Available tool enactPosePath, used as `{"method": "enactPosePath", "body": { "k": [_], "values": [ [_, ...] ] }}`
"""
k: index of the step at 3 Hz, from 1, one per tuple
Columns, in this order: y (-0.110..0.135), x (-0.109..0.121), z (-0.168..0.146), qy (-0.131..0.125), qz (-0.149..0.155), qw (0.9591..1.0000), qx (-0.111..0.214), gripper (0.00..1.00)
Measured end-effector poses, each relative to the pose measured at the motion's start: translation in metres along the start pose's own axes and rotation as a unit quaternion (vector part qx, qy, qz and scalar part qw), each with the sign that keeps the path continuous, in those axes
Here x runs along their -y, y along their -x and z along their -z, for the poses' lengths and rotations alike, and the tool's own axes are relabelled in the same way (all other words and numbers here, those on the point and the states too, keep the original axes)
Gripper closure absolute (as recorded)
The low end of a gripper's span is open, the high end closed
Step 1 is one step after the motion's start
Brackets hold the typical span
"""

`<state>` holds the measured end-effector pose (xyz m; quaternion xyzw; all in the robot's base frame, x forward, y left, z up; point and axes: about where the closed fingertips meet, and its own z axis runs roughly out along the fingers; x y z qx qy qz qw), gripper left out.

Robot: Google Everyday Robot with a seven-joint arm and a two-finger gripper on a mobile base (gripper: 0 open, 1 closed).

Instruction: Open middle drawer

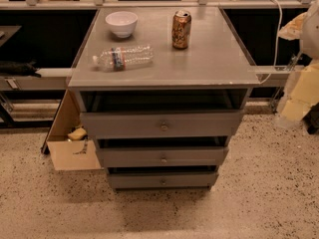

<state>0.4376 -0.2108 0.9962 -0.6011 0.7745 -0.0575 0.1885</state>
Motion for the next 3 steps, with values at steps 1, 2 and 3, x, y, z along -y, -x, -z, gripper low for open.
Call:
{"method": "enactPosePath", "body": {
  "k": [1, 2, 3],
  "values": [
    [0.000, 0.000, 0.000, 0.000, 0.000, 1.0000, 0.000, 0.00],
    [-0.002, -0.009, -0.022, 0.013, 0.040, 0.9990, -0.017, 0.00],
    [-0.008, -0.031, -0.063, 0.045, 0.091, 0.9946, -0.020, 0.00]
  ]
}}
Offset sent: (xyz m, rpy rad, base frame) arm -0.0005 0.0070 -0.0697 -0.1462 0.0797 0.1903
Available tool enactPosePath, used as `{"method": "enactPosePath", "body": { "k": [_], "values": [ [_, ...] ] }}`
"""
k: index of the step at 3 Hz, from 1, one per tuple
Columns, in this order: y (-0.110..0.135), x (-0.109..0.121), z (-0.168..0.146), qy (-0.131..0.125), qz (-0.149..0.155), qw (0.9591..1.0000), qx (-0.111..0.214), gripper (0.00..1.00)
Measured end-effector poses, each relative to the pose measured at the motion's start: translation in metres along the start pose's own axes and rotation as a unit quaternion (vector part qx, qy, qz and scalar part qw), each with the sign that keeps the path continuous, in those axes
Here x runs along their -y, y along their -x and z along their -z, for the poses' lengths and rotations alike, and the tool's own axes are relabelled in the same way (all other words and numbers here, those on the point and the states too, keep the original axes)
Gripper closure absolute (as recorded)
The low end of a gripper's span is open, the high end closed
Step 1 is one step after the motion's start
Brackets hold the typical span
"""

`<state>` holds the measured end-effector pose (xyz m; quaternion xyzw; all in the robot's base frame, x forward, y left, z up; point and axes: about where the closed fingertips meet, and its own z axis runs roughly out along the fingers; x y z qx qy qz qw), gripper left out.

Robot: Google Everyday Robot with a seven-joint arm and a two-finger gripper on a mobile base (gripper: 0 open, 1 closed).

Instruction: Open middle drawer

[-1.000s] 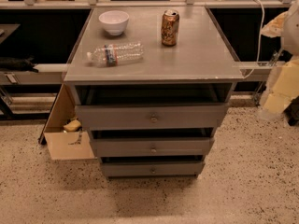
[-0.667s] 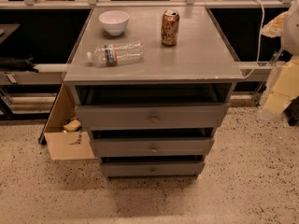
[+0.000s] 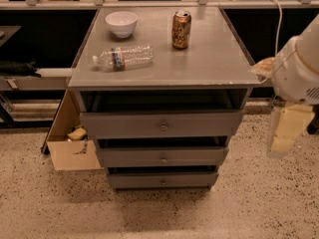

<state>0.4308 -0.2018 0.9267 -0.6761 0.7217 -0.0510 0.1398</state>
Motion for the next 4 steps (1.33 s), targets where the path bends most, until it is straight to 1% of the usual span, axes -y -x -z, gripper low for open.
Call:
{"method": "enactPosePath", "body": {
  "k": [1, 2, 3, 4],
  "values": [
    [0.000, -0.025, -0.049, 0.031, 0.033, 0.9989, 0.009, 0.00],
    [0.001, -0.052, -0.114, 0.060, 0.022, 0.9975, 0.031, 0.00],
    [0.000, -0.051, -0.118, 0.059, 0.023, 0.9976, 0.029, 0.00],
    [-0.011, -0.040, -0.161, 0.044, 0.031, 0.9983, 0.022, 0.00]
  ]
}}
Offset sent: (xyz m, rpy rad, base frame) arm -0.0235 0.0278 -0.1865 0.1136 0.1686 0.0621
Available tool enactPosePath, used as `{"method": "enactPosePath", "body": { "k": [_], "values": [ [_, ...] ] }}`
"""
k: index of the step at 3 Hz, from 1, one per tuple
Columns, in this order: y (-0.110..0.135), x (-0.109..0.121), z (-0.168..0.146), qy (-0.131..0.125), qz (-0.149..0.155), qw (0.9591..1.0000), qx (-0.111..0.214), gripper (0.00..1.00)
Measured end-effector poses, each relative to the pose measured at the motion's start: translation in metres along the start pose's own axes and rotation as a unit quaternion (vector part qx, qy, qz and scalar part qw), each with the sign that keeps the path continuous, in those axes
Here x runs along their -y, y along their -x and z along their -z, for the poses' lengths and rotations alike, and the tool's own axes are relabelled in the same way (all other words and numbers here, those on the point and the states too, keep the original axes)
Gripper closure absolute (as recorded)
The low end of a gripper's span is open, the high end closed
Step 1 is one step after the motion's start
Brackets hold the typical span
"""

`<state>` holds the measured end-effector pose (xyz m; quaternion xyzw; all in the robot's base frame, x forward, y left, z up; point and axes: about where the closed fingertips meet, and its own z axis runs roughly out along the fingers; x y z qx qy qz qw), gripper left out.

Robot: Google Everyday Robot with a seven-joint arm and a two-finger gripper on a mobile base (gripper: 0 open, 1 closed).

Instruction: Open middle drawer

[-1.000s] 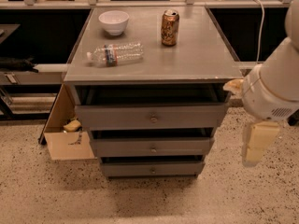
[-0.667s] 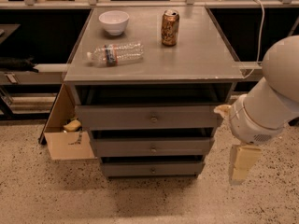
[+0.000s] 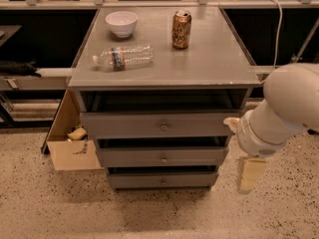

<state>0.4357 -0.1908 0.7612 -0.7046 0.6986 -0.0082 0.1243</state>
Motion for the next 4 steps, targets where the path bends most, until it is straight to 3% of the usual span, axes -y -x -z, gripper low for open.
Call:
{"method": "enactPosePath", "body": {
  "k": [2, 4],
  "values": [
    [-0.023, 0.027, -0.143, 0.001, 0.040, 0.9991, 0.017, 0.00],
    [-0.022, 0.036, -0.246, 0.044, 0.057, 0.9957, 0.059, 0.00]
  ]
}}
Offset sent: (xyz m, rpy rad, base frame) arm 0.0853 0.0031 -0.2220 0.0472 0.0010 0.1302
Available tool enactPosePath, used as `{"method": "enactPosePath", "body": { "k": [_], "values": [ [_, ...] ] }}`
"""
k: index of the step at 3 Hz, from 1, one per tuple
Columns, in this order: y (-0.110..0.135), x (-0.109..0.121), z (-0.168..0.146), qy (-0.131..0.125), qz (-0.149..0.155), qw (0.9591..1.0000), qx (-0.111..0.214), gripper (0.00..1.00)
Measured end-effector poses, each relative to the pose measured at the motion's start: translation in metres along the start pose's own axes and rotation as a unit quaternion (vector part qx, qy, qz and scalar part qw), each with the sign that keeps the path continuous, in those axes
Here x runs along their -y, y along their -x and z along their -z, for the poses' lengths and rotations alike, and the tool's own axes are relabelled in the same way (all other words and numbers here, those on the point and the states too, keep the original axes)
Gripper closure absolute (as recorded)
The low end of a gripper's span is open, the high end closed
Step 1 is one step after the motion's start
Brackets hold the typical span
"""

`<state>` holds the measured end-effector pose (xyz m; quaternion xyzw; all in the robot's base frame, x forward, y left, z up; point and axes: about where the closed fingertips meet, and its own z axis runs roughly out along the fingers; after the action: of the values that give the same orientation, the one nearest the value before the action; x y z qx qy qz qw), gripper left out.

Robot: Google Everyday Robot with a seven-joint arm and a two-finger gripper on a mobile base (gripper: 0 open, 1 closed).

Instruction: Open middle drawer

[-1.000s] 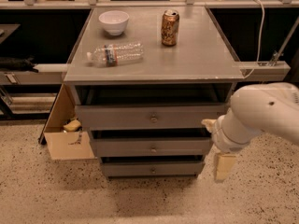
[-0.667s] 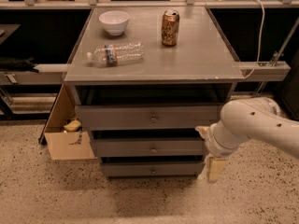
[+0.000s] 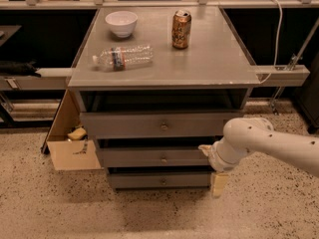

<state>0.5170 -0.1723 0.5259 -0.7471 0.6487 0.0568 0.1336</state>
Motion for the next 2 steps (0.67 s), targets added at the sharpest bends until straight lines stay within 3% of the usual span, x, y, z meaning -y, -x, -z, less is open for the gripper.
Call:
{"method": "enactPosePath", "body": {
  "k": [1, 2],
  "values": [
    [0.000, 0.000, 0.000, 0.000, 0.000, 1.0000, 0.000, 0.00],
    [-0.010, 0.008, -0.025, 0.000, 0.000, 1.0000, 0.003, 0.00]
  ]
}}
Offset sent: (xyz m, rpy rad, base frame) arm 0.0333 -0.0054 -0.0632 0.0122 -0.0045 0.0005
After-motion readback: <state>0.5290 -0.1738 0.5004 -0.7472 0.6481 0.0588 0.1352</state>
